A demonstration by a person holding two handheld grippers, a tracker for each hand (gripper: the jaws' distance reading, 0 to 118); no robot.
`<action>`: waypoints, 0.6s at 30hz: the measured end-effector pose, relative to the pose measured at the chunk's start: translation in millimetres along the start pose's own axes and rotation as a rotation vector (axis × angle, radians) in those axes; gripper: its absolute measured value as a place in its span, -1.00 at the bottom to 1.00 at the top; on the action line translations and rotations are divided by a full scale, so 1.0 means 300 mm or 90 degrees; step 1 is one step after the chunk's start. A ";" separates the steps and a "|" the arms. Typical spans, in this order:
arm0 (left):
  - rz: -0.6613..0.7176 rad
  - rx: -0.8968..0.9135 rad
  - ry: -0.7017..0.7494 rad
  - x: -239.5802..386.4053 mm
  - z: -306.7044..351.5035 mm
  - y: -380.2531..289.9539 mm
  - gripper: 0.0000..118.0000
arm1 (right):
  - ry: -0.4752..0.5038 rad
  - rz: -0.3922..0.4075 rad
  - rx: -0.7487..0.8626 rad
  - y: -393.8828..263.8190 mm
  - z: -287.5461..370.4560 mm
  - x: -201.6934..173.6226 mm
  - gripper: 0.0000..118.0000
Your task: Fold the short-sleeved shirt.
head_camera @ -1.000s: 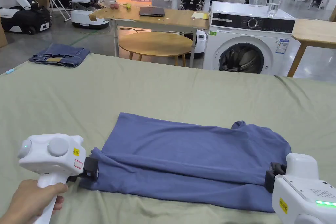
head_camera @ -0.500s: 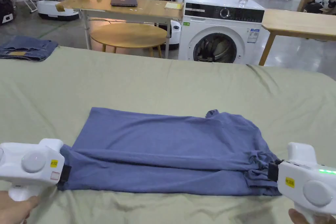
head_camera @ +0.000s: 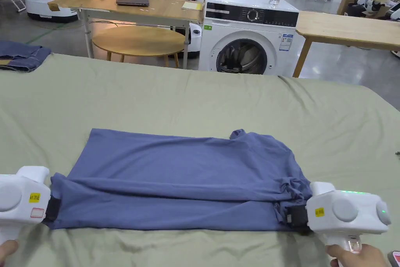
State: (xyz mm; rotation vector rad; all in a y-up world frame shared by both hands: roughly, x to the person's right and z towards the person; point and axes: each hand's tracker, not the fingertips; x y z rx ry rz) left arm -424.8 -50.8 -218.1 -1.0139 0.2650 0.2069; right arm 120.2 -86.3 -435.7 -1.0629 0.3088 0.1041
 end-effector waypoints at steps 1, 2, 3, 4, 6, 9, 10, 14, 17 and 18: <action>0.002 -0.001 -0.001 -0.003 -0.005 0.003 -0.99 | -0.004 -0.001 0.030 -0.013 0.007 0.000 -0.73; 0.003 -0.002 -0.002 -0.002 -0.005 -0.001 -0.99 | -0.002 -0.003 0.050 -0.018 0.021 0.002 -0.74; 0.003 -0.001 -0.002 0.000 -0.005 -0.005 -0.99 | 0.012 -0.012 0.053 -0.020 0.024 0.005 -0.77; 0.001 -0.001 -0.002 0.003 -0.006 -0.007 -0.99 | 0.043 -0.026 0.057 -0.024 0.025 0.005 -0.80; 0.000 -0.002 0.000 0.005 -0.011 -0.006 -0.99 | 0.016 -0.011 0.057 -0.032 0.026 -0.012 -0.82; -0.005 0.006 0.001 0.007 0.003 -0.008 -0.99 | 0.010 0.007 0.079 -0.037 0.066 -0.029 -0.83; -0.004 0.012 -0.001 0.004 0.016 -0.008 -0.99 | 0.007 0.010 0.094 -0.039 0.090 -0.032 -0.83; 0.003 0.036 -0.016 -0.008 0.080 0.002 -0.99 | 0.013 0.005 0.137 -0.037 0.212 -0.037 -0.84; 0.011 0.061 -0.037 -0.017 0.150 0.005 -0.99 | 0.015 0.012 0.165 -0.039 0.318 -0.045 -0.84; 0.014 0.068 -0.045 -0.021 0.171 0.000 -0.99 | 0.015 0.012 0.174 -0.044 0.348 -0.049 -0.84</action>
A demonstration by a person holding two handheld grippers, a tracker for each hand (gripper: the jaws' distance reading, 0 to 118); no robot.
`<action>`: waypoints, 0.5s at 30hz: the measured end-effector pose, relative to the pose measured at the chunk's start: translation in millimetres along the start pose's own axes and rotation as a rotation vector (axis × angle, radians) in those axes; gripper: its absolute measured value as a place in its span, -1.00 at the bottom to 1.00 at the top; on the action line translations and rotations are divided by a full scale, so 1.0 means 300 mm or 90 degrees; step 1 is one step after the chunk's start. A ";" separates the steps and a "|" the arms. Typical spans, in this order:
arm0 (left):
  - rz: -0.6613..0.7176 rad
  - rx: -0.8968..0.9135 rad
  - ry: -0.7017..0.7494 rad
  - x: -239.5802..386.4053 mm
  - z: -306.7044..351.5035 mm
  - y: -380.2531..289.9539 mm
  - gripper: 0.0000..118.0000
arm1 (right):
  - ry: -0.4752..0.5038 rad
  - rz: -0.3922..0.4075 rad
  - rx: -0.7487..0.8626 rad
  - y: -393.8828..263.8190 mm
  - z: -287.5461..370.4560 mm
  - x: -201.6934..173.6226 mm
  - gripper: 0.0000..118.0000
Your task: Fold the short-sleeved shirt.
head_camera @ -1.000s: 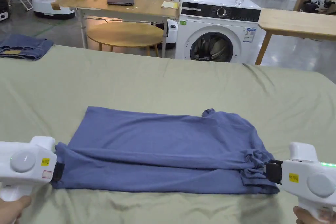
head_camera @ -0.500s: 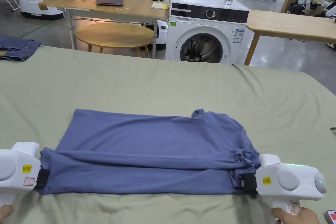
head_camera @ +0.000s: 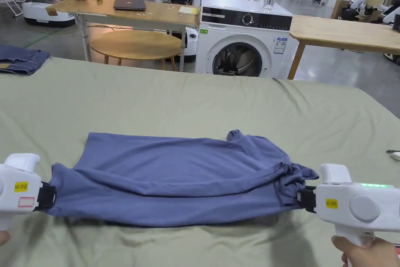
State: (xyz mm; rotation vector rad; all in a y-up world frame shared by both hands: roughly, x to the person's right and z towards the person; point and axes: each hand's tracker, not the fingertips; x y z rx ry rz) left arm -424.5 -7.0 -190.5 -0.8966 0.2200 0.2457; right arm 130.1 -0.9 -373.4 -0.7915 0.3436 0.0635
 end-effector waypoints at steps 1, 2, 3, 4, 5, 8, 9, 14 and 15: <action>0.001 0.004 -0.002 -0.002 0.023 -0.006 -0.99 | -0.001 0.003 -0.001 0.003 0.029 -0.005 -0.84; -0.001 0.008 0.000 -0.002 0.045 -0.016 -0.99 | -0.010 0.010 0.004 -0.005 0.056 -0.007 -0.84; -0.004 0.011 0.000 -0.006 0.065 -0.030 -0.99 | -0.018 0.012 0.006 -0.014 0.086 -0.007 -0.84; -0.004 0.014 0.000 -0.013 0.084 -0.049 -0.99 | -0.020 0.013 0.001 -0.024 0.115 -0.003 -0.84; -0.003 0.015 -0.002 -0.023 0.100 -0.069 -0.99 | -0.019 0.011 0.003 -0.043 0.141 0.005 -0.84; 0.002 0.002 -0.016 -0.045 0.130 -0.142 -0.99 | -0.015 0.010 -0.025 -0.114 0.186 0.028 -0.84; 0.002 -0.006 -0.019 -0.048 0.135 -0.171 -0.99 | -0.017 0.018 -0.050 -0.149 0.194 0.028 -0.84; -0.007 -0.053 -0.016 -0.047 0.100 -0.302 -0.99 | -0.047 0.051 -0.114 -0.318 0.169 0.014 -0.84; -0.007 -0.065 -0.014 -0.045 0.081 -0.324 -0.99 | -0.044 0.054 -0.128 -0.345 0.150 0.016 -0.84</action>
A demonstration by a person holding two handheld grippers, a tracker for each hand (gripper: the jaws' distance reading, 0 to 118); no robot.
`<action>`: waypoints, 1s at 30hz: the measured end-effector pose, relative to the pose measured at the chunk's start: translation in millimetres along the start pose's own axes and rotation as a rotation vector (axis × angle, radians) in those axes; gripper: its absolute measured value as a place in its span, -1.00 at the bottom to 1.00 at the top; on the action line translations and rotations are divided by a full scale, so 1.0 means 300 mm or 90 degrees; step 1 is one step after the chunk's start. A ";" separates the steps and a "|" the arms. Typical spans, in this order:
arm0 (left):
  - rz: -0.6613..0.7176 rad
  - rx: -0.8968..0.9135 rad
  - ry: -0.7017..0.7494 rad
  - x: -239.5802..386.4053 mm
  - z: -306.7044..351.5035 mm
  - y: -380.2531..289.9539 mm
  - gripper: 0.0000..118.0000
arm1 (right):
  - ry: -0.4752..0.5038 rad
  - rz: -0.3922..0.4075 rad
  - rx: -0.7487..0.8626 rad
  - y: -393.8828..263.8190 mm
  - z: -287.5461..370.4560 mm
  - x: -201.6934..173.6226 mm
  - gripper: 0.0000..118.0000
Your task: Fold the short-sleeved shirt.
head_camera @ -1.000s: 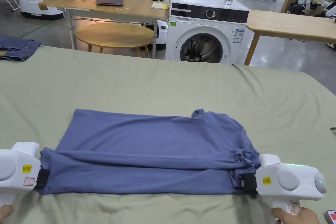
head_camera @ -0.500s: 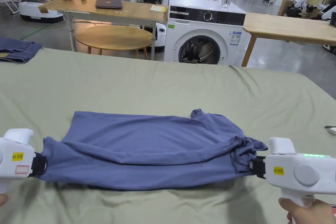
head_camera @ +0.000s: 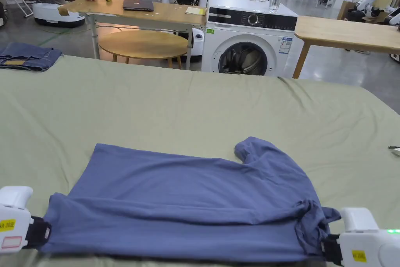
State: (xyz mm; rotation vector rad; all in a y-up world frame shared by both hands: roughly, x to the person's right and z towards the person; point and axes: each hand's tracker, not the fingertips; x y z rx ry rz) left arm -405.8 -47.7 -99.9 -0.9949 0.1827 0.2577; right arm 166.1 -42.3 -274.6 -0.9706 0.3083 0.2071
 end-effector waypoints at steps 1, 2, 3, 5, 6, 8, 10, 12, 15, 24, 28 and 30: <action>0.001 -0.008 0.005 0.001 -0.021 -0.018 -0.99 | -0.002 -0.004 -0.004 -0.022 -0.024 -0.002 -0.84; 0.002 -0.012 0.008 0.002 -0.037 -0.029 -0.99 | -0.004 -0.006 -0.010 -0.038 -0.043 -0.003 -0.84; 0.000 -0.016 0.010 0.004 -0.054 -0.040 -0.99 | -0.003 -0.005 -0.019 -0.049 -0.072 -0.004 -0.84; 0.001 -0.019 0.016 0.008 -0.078 -0.047 -0.99 | -0.004 -0.008 -0.024 -0.067 -0.103 -0.009 -0.83; 0.002 -0.017 0.018 0.009 -0.084 -0.045 -0.99 | -0.004 -0.011 -0.022 -0.069 -0.108 -0.012 -0.80; 0.003 -0.018 0.021 0.016 -0.078 -0.038 -0.98 | -0.006 -0.018 -0.016 -0.059 -0.093 -0.014 -0.63; -0.006 -0.017 0.023 0.021 -0.072 -0.026 -0.67 | -0.010 -0.012 -0.014 -0.044 -0.079 -0.021 -0.23; -0.005 -0.017 0.025 0.029 -0.050 -0.009 -0.42 | -0.050 0.009 -0.012 -0.022 -0.048 -0.030 -0.12; -0.004 0.030 0.037 0.055 -0.003 0.028 -0.38 | -0.098 0.011 0.075 0.024 0.041 -0.055 -0.12; -0.050 0.274 0.035 0.205 0.129 0.157 -0.38 | -0.059 -0.045 0.332 0.198 0.175 -0.209 -0.60; -0.050 0.381 0.039 0.279 0.167 0.167 -1.00 | -0.050 -0.048 0.416 0.231 0.178 -0.319 -0.97; -0.059 0.406 0.044 0.314 0.179 0.168 -1.00 | -0.035 -0.045 0.427 0.240 0.174 -0.358 -1.00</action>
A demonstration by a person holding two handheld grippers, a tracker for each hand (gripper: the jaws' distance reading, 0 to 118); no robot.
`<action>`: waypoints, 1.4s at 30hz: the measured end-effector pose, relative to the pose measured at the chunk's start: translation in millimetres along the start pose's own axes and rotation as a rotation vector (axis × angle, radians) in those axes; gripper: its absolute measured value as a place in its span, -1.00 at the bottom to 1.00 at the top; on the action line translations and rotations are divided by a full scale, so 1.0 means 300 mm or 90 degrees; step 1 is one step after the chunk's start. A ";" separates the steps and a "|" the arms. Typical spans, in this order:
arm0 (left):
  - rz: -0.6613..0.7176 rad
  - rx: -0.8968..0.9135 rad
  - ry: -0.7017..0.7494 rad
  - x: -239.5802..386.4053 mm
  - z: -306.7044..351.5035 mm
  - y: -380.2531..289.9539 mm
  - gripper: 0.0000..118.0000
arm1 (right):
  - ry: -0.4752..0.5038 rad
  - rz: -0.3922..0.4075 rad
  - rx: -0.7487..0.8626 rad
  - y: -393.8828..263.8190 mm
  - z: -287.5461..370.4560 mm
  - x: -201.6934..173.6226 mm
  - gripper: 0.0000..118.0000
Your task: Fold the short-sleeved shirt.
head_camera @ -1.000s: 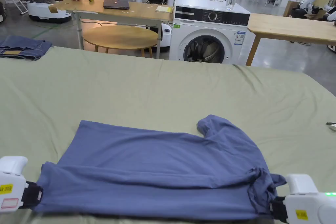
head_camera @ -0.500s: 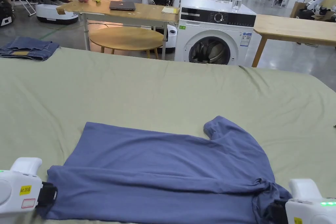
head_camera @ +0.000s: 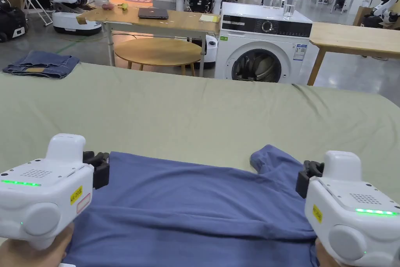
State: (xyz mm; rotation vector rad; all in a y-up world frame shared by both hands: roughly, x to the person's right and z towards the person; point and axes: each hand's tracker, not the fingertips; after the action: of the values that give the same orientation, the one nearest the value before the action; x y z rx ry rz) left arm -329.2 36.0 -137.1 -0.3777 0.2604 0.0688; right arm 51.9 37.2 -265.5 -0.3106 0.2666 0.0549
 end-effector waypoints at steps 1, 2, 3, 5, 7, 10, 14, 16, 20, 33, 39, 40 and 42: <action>-0.003 0.007 0.005 0.009 -0.005 0.000 -1.00 | 0.015 -0.005 0.002 0.003 -0.007 -0.020 -1.00; -0.009 0.012 0.016 0.012 -0.013 -0.004 -1.00 | 0.017 -0.014 0.007 -0.001 -0.010 -0.034 -1.00; -0.010 0.012 0.015 0.020 -0.018 -0.002 -1.00 | 0.016 -0.016 0.007 -0.003 -0.015 -0.049 -1.00; -0.010 0.001 0.004 0.021 -0.033 0.003 -1.00 | 0.019 -0.018 0.011 -0.009 -0.027 -0.068 -1.00; -0.013 -0.004 0.021 0.017 -0.059 0.002 -1.00 | 0.027 -0.029 0.011 -0.015 -0.039 -0.076 -1.00; 0.022 -0.032 0.025 -0.045 -0.132 0.026 -1.00 | 0.026 -0.027 0.010 -0.019 -0.066 -0.082 -1.00; 0.060 -0.161 0.010 -0.155 -0.321 0.051 -1.00 | 0.030 -0.022 -0.004 -0.016 -0.114 -0.076 -1.00; 0.078 -0.201 -0.013 -0.216 -0.426 0.061 -1.00 | 0.028 -0.010 -0.015 -0.020 -0.145 -0.074 -1.00; 0.103 -0.284 -0.039 -0.286 -0.615 0.089 -0.31 | 0.036 -0.003 -0.048 -0.033 -0.203 -0.058 -1.00; 0.063 -0.476 -0.023 -0.283 -1.039 0.055 -0.08 | 0.009 0.005 -0.129 -0.105 -0.332 0.020 -1.00; -0.053 -0.418 0.005 -0.196 -1.024 0.016 -1.00 | -0.005 -0.003 -0.151 -0.123 -0.355 0.065 -1.00; -0.068 -0.415 0.006 -0.183 -1.020 0.018 -1.00 | -0.008 -0.005 -0.159 -0.124 -0.363 0.071 -1.00; -0.073 -0.410 0.010 -0.186 -1.020 0.023 -1.00 | -0.010 -0.015 -0.171 -0.124 -0.372 0.081 -1.00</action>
State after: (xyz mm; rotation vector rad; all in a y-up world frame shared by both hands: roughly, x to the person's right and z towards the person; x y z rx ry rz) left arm -456.6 -72.7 -399.3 -1.0327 0.2276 0.0358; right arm 51.0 -32.5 -363.3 -0.5808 0.2405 0.0697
